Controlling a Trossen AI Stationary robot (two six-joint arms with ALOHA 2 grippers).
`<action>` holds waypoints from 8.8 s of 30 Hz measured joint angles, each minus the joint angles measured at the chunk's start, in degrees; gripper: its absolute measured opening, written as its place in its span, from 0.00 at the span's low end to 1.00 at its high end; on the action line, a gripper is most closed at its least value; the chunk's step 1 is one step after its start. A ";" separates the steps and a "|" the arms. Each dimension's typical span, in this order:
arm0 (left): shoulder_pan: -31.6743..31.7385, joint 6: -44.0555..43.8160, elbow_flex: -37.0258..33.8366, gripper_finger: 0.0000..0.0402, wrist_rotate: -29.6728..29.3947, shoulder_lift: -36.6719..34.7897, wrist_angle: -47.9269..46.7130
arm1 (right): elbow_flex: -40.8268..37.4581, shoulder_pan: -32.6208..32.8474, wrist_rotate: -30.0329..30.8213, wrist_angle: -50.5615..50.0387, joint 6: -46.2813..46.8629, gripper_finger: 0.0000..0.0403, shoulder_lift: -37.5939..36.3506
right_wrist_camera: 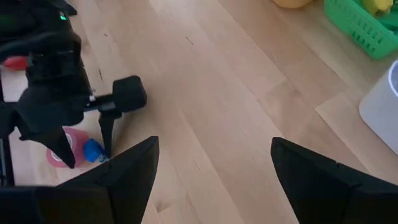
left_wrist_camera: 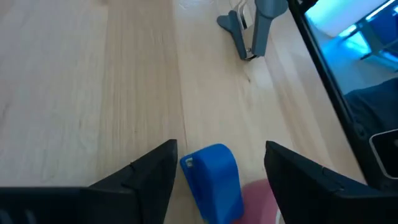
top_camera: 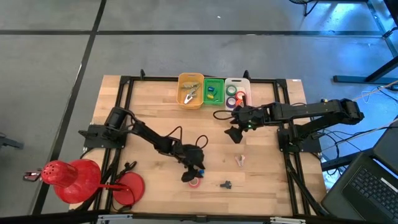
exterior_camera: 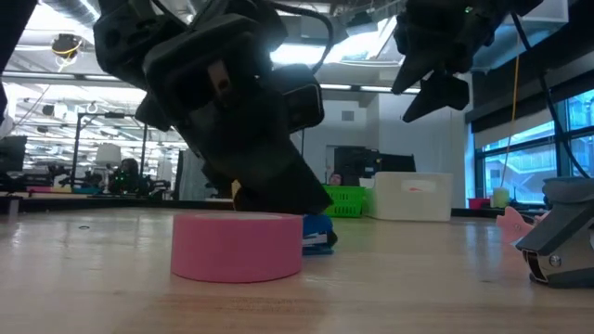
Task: Pick and place Stapler, Stapler remover, tape
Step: Put the blue stapler into the green bin, then put the pink tape into the white bin
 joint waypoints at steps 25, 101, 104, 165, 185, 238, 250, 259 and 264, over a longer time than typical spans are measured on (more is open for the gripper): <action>28.34 33.91 25.45 0.15 1.58 -11.29 -43.65 | 0.00 0.19 6.65 -4.42 2.21 0.77 -0.18; 33.41 3.41 5.40 0.76 13.67 -40.72 -41.03 | -0.04 14.95 25.57 -14.49 25.88 0.77 -16.40; 26.62 -4.12 -4.35 0.76 9.73 -46.40 -33.31 | -0.04 16.15 27.86 -14.63 27.24 0.77 -14.72; -6.94 -12.00 0.88 0.47 -9.20 -7.09 -25.06 | -0.04 16.19 22.36 -15.84 6.16 0.77 -12.90; -4.76 -24.97 0.43 0.07 -11.51 -7.74 -12.93 | -0.04 16.19 22.56 -14.99 6.20 0.77 -12.90; 22.13 -1.73 1.07 0.07 -17.67 -26.63 23.48 | 1.34 16.58 12.64 40.32 -14.82 0.77 -12.94; 22.09 2.17 8.11 0.07 -6.67 -26.83 19.20 | 14.44 15.08 15.72 18.75 -19.41 0.77 -9.80; 22.66 2.75 8.20 0.07 -7.21 -26.63 20.96 | 18.78 15.08 16.30 15.41 -19.74 0.77 -8.50; 22.68 2.80 8.20 0.07 -8.15 -26.63 21.27 | 18.75 13.55 14.22 15.90 -19.52 0.77 -5.95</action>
